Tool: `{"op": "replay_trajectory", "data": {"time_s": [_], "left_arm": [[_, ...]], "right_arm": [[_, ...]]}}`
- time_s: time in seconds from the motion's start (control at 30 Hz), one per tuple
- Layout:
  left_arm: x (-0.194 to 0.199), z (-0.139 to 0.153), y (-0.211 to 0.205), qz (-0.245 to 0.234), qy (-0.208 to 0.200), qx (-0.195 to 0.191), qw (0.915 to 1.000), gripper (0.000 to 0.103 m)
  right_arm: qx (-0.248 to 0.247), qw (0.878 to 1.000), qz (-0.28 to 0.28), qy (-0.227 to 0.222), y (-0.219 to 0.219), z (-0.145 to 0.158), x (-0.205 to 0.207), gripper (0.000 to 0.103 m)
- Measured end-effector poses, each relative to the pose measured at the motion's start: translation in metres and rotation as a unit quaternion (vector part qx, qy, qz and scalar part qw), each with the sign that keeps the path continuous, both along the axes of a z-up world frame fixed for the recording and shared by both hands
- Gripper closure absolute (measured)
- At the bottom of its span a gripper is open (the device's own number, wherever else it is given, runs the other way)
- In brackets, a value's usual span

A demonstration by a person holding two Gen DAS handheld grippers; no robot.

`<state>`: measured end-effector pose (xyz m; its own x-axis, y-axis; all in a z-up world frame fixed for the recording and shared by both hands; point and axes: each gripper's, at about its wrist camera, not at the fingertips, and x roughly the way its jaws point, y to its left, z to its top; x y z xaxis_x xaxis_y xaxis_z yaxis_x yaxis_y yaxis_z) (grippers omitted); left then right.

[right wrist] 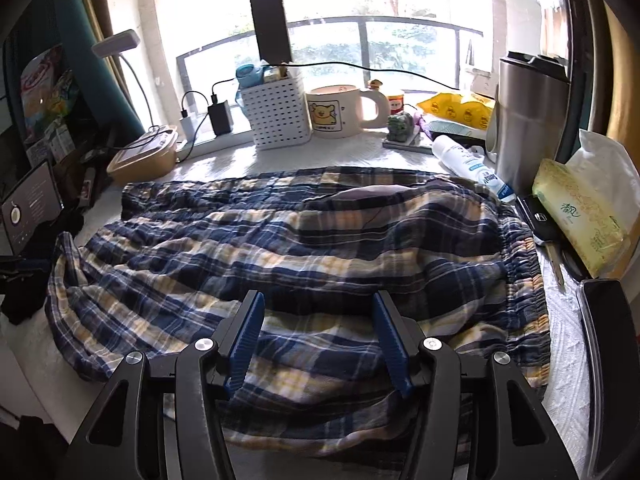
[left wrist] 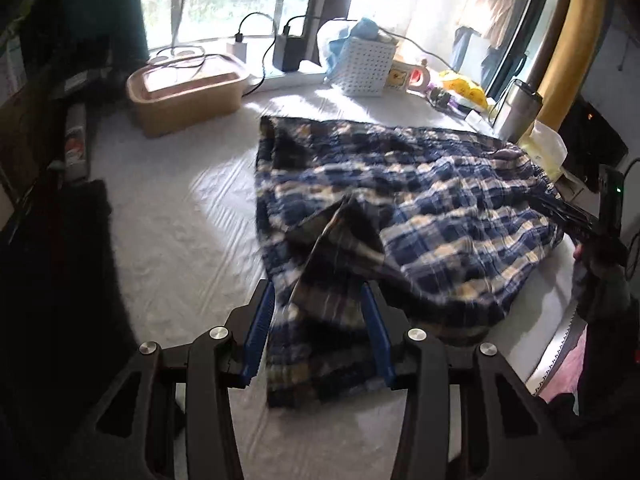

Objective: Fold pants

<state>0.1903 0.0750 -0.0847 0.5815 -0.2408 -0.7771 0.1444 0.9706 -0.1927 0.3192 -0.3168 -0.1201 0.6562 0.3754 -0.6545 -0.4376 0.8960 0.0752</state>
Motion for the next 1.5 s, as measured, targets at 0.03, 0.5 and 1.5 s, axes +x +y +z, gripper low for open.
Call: {"op": "replay_trajectory", "data": {"time_s": [0.03,0.5,1.5], "left_arm": [[0.005,-0.003,-0.001,-0.003,0.000,0.000,1.0000,0.058],[-0.048,0.016,-0.004,-0.018,-0.017,-0.015,0.9996,0.101],[-0.024,-0.021,-0.011,0.014,-0.034,0.027,0.9990,0.062]], "right_arm": [[0.000,1.000,0.002,-0.002,0.000,0.001,-0.003,0.045],[0.010,0.999,-0.036,-0.005,-0.027,0.000,-0.024,0.045],[0.004,0.999,-0.035,-0.013,-0.028,0.006,-0.040,0.044]]}}
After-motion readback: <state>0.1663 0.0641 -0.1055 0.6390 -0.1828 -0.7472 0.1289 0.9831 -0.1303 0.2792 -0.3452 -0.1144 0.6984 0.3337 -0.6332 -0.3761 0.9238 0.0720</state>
